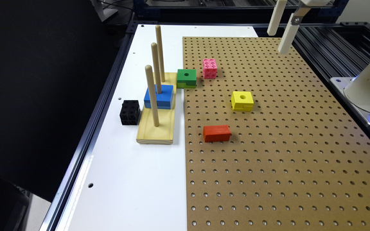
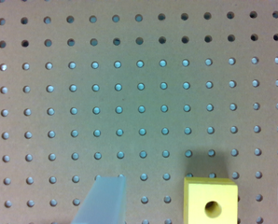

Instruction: Pick up pink block.

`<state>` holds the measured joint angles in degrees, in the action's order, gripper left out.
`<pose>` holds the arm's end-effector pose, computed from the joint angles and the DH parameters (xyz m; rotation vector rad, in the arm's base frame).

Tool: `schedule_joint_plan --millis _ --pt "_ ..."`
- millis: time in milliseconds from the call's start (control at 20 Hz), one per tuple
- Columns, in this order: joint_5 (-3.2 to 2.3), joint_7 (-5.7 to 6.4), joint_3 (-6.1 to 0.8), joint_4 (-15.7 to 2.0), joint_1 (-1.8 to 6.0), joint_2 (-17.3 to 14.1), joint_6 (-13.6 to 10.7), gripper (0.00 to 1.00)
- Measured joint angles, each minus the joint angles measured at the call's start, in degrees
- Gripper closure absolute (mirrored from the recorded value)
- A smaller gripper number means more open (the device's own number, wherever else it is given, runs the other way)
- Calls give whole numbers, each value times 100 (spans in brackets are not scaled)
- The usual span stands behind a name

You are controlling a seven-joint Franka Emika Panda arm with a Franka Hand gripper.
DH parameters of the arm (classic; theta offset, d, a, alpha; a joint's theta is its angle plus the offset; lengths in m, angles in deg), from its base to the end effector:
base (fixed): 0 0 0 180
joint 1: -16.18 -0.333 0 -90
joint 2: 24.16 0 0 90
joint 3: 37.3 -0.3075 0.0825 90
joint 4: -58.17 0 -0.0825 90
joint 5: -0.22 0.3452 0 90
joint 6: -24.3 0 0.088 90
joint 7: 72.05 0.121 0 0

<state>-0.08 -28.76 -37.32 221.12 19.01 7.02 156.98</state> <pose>0.3133 -0.0155 0.3508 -2.8913 1.2243 -0.0256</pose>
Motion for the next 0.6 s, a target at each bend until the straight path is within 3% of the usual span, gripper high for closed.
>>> schedule_joint_plan --millis 400,600 --pt "-4 -10 0 -1 18 -6 75 0" --pt "-7 -119 0 -20 132 -10 98 0"
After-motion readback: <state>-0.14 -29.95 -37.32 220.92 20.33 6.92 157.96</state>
